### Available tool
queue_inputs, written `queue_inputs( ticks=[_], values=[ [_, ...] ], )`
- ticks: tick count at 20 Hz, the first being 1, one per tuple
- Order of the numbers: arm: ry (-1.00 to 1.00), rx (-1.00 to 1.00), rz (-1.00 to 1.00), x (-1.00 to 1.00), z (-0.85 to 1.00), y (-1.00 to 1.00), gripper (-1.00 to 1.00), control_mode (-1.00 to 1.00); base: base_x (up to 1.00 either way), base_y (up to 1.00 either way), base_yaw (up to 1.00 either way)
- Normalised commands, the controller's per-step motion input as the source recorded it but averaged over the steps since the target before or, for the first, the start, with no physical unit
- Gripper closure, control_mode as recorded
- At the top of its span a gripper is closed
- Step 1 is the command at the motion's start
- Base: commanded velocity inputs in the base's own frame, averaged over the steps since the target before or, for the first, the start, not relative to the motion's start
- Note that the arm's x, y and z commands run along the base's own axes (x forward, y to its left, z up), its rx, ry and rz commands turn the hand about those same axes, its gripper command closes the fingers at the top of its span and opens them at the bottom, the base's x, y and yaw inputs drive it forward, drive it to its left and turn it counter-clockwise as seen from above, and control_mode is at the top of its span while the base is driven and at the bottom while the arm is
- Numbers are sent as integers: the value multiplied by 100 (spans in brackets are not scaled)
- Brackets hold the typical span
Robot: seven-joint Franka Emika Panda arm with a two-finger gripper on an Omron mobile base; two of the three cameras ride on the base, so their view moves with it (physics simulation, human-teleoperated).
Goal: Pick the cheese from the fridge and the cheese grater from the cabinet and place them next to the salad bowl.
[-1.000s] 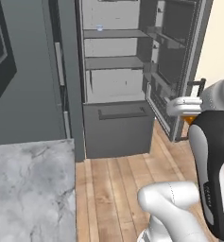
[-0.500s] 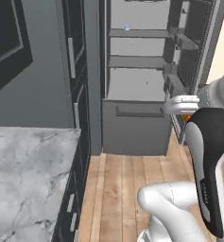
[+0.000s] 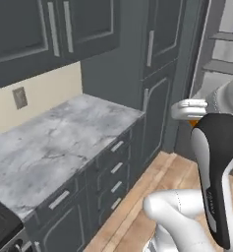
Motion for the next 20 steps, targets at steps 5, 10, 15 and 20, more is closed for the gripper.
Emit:
queue_inputs(
  ticks=[5,10,15,20],
  values=[
    [0,0,0,0,0,0,100,100,-10,-24,100],
    [0,0,0,0,0,0,100,100,0,-70,85],
    [0,0,0,0,0,0,100,100,-24,-30,92],
    [0,0,0,0,0,0,100,100,-2,0,100]
  ],
)
